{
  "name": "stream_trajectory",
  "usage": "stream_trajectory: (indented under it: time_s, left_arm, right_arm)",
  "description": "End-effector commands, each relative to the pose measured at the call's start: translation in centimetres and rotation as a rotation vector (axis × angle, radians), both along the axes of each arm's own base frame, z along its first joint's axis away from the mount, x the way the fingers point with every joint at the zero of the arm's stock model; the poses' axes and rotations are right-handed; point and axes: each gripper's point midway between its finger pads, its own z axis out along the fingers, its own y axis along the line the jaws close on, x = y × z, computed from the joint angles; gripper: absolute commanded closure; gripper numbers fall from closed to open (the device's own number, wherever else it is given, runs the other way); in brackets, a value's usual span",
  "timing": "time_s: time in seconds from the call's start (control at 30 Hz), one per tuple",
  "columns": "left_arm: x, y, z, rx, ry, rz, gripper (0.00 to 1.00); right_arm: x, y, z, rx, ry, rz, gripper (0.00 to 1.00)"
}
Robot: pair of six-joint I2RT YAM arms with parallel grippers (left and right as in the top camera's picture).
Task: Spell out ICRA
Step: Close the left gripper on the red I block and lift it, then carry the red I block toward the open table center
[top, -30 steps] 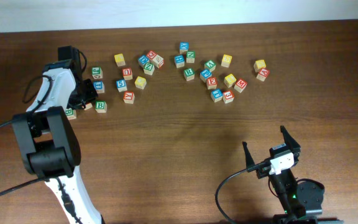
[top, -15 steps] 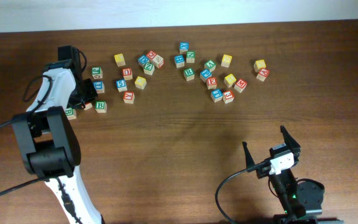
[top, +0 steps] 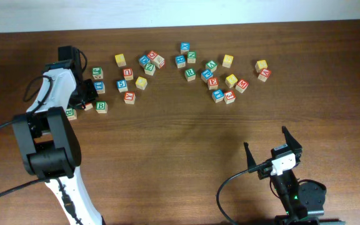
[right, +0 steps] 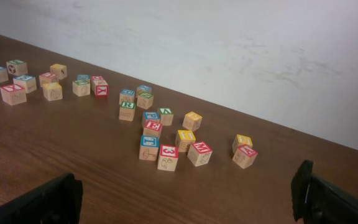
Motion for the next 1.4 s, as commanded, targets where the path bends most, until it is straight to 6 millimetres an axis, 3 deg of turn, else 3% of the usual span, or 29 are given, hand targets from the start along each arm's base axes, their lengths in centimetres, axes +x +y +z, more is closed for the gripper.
stream_trajectory:
  time_s: [0.0,0.2,0.4,0.57,0.63,0.77,0.87,1.1,1.23,1.37]
  left_arm:
    - [-0.3,0.3,-0.6,0.003,0.016,-0.005,0.67]
    - [-0.2,0.2,0.0,-0.003,0.005,-0.007,0.82]
    - [-0.2,0.2,2.0,0.000,-0.023,-0.006,0.85]
    - [-0.3,-1.0,7.0,-0.050,-0.117,-0.022,0.83]
    - [-0.8,-1.8,9.9,-0.082,-0.163,-0.034,0.83]
    - [-2.8,-4.3,14.4,-0.193,-0.214,-0.068,0.84]
    - [-4.8,-5.4,16.2,-0.238,-0.206,-0.080,0.84]
    - [-8.2,-8.9,16.2,-0.268,-0.081,-0.141,0.83]
    - [-8.7,-12.8,16.0,-0.273,-0.054,-0.247,0.82]
    - [-9.7,-15.3,15.9,-0.264,-0.019,-0.318,0.81]
  right_arm:
    - [-0.1,0.3,-0.2,0.004,0.004,0.018,0.01]
    - [-0.1,0.3,-0.2,0.004,0.004,0.018,0.01]
    - [-0.1,0.3,-0.2,0.004,0.004,0.018,0.02]
    - [-0.1,0.3,-0.2,0.004,0.004,0.018,0.02]
    - [-0.1,0.3,-0.2,0.004,0.004,0.018,0.02]
    - [-0.1,0.3,-0.2,0.004,0.004,0.018,0.02]
    - [-0.1,0.3,-0.2,0.004,0.004,0.018,0.02]
    - [-0.1,0.3,-0.2,0.004,0.004,0.018,0.02]
    - [-0.1,0.3,-0.2,0.004,0.004,0.018,0.02]
    - [-0.1,0.3,-0.2,0.004,0.004,0.018,0.02]
